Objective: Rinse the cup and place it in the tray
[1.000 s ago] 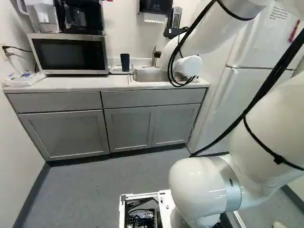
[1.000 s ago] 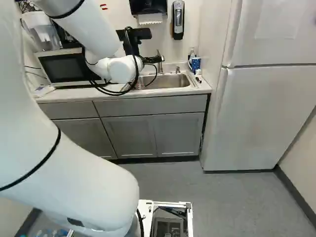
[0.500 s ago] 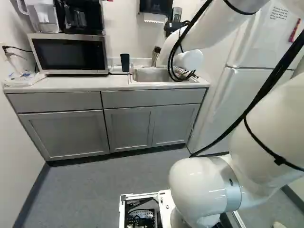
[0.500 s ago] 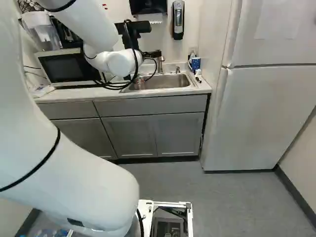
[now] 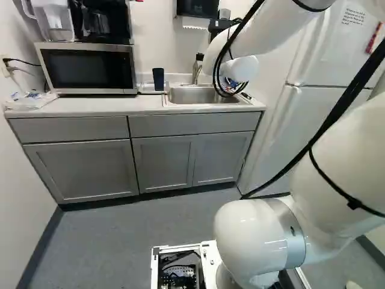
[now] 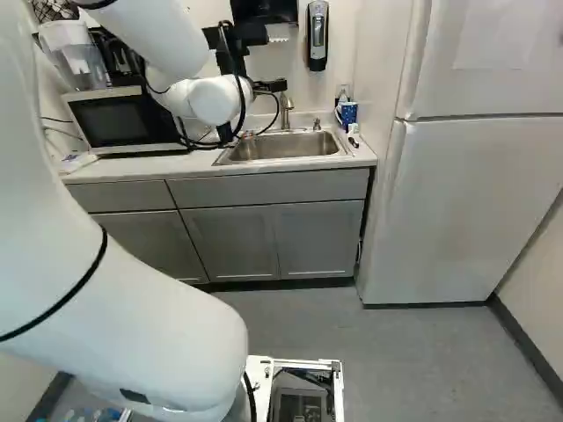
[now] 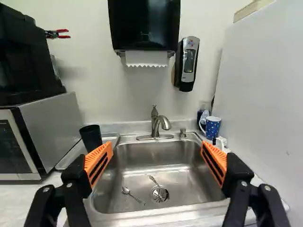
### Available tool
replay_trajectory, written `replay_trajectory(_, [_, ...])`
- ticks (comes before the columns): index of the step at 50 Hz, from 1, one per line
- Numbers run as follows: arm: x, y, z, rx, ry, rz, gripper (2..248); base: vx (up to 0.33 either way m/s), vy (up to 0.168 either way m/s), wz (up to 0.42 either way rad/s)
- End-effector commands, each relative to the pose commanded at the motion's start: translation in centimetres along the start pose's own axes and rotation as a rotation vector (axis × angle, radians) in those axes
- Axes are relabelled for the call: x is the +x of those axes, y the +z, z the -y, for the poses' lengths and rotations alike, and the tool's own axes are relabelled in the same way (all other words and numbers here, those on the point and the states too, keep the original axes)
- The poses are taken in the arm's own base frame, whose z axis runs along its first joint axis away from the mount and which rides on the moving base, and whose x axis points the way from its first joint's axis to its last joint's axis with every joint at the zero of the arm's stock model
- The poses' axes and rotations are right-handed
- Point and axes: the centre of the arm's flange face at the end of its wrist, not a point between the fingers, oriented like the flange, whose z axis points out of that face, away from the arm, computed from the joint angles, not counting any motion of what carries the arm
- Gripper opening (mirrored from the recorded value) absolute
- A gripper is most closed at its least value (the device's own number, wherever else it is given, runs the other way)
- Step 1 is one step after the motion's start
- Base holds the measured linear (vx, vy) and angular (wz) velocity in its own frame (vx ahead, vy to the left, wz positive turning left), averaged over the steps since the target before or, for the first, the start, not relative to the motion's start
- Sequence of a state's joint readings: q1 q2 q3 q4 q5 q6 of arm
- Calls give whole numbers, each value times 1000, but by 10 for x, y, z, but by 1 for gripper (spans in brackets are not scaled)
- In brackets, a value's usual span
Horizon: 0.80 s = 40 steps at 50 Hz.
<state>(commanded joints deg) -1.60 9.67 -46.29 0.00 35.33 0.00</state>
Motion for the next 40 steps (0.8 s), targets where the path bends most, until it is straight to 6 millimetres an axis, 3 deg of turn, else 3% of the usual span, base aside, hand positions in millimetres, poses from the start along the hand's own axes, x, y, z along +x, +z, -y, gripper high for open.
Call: replay_trajectory(40, [1,2,0,0,0,-2,247,0,0,0])
